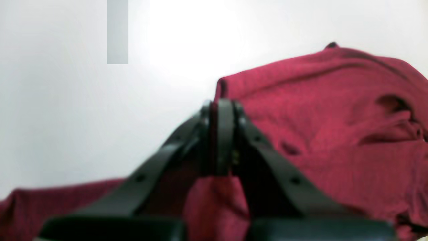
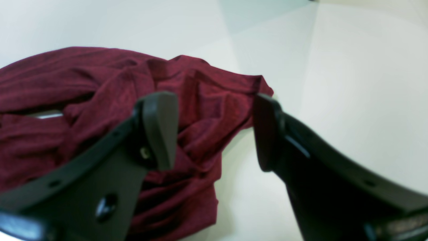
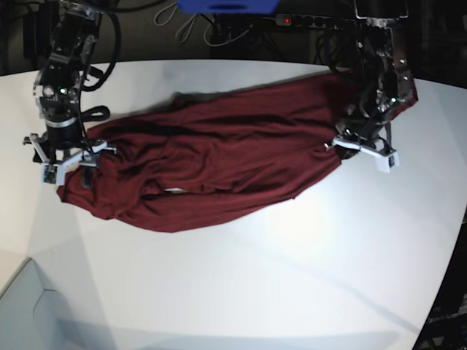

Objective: Layout the t-shirt on the table in an organized manner, then fold the t-shirt properly
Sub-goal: 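Lower the left gripper and drag its shirt end toward the table edge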

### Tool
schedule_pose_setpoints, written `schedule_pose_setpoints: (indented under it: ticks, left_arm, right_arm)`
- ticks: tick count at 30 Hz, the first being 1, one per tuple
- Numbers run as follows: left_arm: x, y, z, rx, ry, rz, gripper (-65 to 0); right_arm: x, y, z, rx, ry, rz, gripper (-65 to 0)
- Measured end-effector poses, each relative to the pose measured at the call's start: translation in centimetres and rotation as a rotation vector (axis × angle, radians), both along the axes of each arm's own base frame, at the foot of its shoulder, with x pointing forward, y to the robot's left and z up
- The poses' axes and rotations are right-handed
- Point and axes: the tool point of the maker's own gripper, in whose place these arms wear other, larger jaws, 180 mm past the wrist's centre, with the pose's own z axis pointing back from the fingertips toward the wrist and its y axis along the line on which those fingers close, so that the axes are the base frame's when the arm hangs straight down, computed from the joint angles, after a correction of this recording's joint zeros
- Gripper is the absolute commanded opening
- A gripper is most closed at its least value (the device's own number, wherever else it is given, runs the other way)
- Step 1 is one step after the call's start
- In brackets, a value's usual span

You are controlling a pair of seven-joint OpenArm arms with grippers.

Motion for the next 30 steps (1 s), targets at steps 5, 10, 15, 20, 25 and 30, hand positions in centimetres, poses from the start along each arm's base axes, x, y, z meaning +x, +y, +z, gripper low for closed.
schedule_pose_setpoints:
  ticks: [5,10,15,20,25,30]
  left_arm:
    - [1.0,0.7,0.8,0.011,-0.012,0.004,-65.0]
    - [8.0,2.8,7.8,0.032,-0.213,0.053,-65.0]
    - [12.8,3.7,13.8,0.061,-0.348,0.046,-65.0]
    - [14.7,3.8,16.8,0.058,-0.421,0.054,-65.0]
    - [14.2,4.0,13.7,0.044,-0.342,0.063,-65.0]
    - [13.4,4.5,11.1,0.039,-0.277,0.073,-64.9]
  right_arm:
    - [0.1,0.0,0.0,0.001,-0.001,0.000,-29.1]
    - [0.5,1.1,0.0,-0.002,-0.002,0.037,-29.1]
    - [0.5,1.4,0.0,0.002,0.000,0.044,-29.1]
    - [0.6,1.5,-0.1,0.006,0.000,0.042,-29.1]
    - [0.4,1.5,-0.2,0.007,0.005,0.042,-29.1]
    - [0.4,1.5,-0.8,0.013,0.016,0.041,-29.1]
